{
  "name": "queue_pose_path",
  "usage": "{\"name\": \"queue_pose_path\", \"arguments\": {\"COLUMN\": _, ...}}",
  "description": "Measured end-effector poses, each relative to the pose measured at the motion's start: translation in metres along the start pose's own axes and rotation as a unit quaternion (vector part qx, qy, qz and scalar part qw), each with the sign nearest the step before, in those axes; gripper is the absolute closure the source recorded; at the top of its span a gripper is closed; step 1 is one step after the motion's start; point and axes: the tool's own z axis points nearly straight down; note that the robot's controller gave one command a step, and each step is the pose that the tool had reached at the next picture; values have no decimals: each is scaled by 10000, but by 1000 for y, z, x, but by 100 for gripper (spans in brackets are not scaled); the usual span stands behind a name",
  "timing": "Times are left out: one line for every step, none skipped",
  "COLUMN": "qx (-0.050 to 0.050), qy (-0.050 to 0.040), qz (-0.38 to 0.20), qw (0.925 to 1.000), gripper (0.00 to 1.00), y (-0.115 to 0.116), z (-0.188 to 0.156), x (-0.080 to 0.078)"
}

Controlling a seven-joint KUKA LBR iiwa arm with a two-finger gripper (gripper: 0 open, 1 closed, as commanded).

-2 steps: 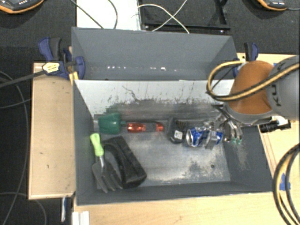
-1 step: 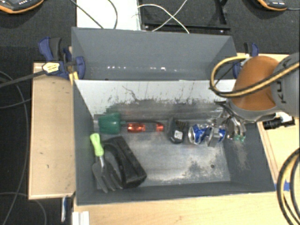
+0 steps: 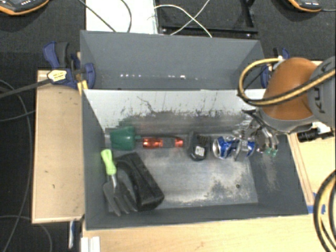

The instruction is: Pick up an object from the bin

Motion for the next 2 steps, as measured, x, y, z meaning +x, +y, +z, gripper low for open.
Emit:
{"name": "queue_pose_path", "arguments": {"qx": -2, "qy": -5, "qz": -1, "qw": 10000, "gripper": 100, "y": 0, "z": -16, "x": 0}}
{"name": "queue_pose_path", "arguments": {"qx": -3, "qy": -9, "qz": -5, "qw": 10000, "gripper": 100, "y": 0, "z": -27, "x": 0}}
